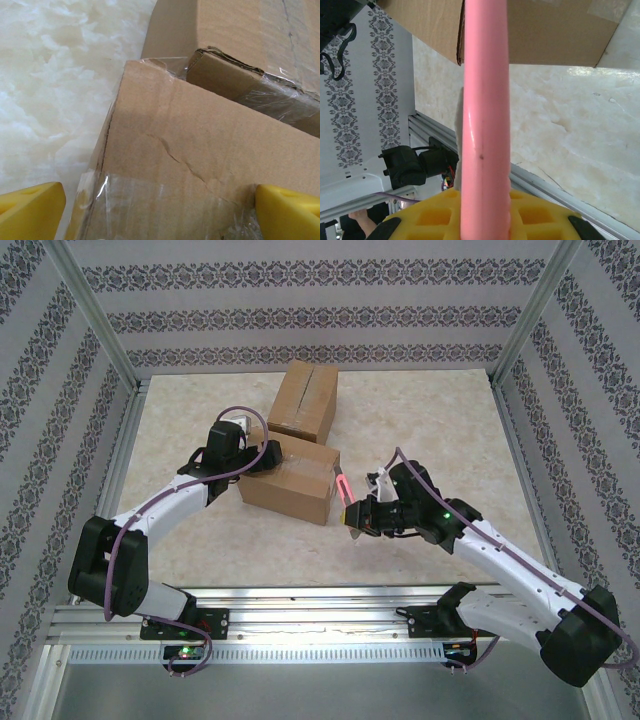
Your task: Unpack the express box
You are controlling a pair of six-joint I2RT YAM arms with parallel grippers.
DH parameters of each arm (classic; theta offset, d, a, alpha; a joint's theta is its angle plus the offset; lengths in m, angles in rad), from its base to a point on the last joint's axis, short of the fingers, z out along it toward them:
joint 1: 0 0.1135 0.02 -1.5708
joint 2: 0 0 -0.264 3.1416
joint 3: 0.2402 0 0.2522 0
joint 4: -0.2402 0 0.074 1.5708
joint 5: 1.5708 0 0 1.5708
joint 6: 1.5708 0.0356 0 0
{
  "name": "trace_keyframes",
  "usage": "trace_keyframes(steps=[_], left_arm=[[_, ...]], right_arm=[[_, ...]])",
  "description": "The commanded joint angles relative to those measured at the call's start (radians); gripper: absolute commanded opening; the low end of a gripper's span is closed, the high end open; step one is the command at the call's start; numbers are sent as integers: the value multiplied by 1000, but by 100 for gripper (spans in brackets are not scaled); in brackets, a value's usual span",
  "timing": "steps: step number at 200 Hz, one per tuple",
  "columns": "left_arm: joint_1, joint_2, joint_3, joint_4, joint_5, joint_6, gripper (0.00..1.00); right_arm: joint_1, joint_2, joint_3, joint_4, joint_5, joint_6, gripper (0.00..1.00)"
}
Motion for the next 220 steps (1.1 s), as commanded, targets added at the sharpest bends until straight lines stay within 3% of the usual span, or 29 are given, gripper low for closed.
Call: trace_keyframes(steps=[1,220], left_arm=[[-9,117,-90,-247,-21,-14,96],[-9,127,-93,-243,-21,-12,96]], right_arm=[[58,4,-32,-65,-132,5,0],[211,-41,-117,15,-63,119,0]])
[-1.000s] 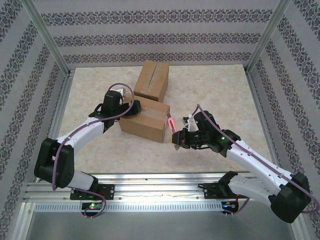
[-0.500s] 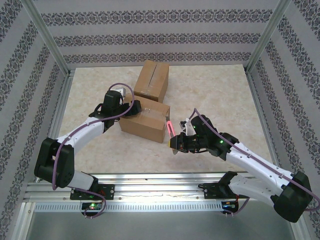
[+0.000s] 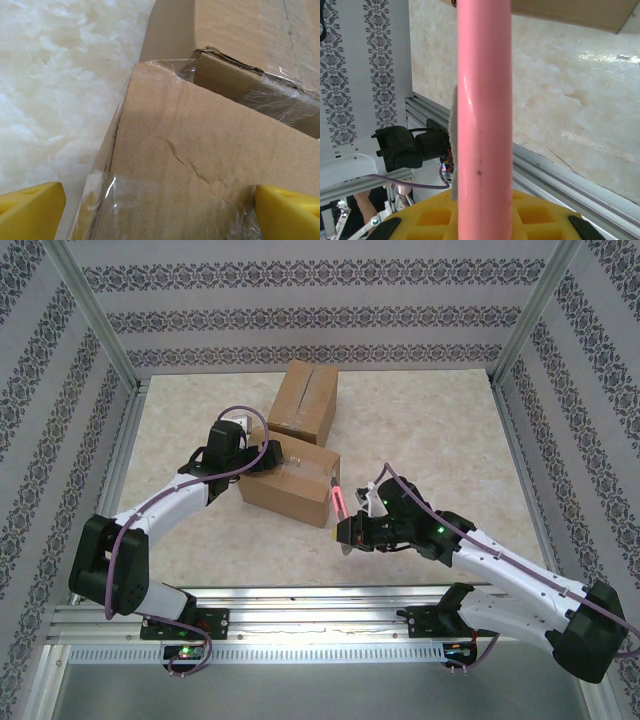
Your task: Unpack the express box
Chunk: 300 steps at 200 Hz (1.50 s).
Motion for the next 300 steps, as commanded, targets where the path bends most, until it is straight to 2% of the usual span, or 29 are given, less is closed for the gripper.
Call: trace_keyframes(steps=[1,69,184,300], left_arm=[[-9,119,-93,-244,-23,-24,96],[-8,129,-92,-242,-24,-24,96],[-8,139,-90,-238,-25,-24,96],[-9,146,-92,-236,-25,-25,96]], right_arm=[[61,-4,-44,-57,-123,32,0],[98,-58,-110,20,-96,106,0],[166,-63,-148,179,-89,168,0],[226,-72,-155,220,-71,195,0]])
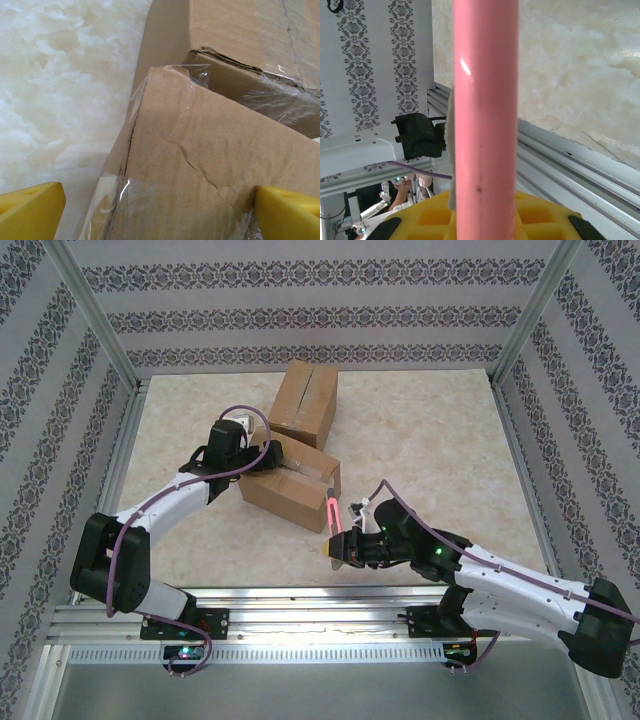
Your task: Unpack the express box
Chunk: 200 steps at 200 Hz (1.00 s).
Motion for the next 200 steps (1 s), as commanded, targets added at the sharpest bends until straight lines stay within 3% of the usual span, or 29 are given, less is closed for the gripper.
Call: trace_keyframes(steps=[1,128,200], left_arm=[[-9,133,-99,-239,-30,-55,96],[-9,144,-100,-230,-20,-52,96],[-9,90,-80,-271,0,-28,96]], right_arm=[[57,-2,-20,1,-149,-1,0],[110,-59,-44,-51,-49,28,0],[-73,-249,-1,-284,5,-54,0]])
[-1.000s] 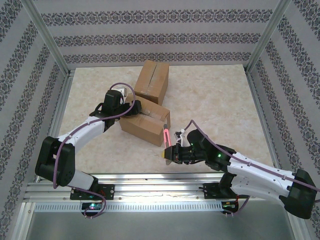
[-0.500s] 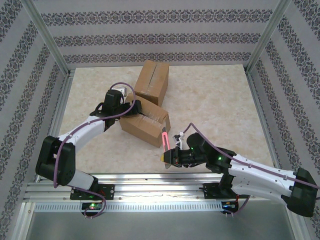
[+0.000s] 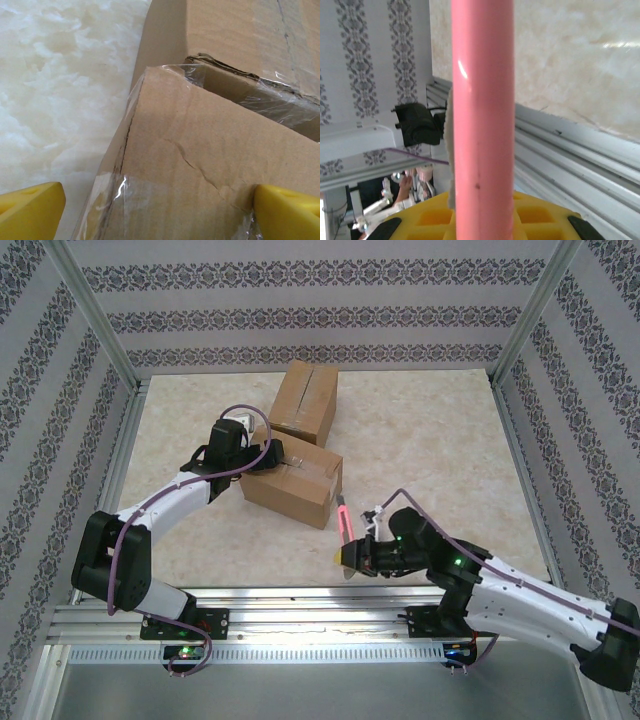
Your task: Unpack the express box
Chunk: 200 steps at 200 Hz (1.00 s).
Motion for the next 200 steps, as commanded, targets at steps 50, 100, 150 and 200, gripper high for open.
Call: trace_keyframes(steps=[50,100,150,200], left_arm=[[-14,-9,5,-351,77,-13,97],[-18,-165,234,-522,78,13,100],[11,-138,454,-663,-96,57,100],[75,121,574,-622,-104,68,100]], right_arm=[[-135,9,149,-346,77,-268,0],[-112,158,228,-350,438,-352,0],[197,218,229,-345,835,-143,0],[362,392,261,-253,936,-3,0]])
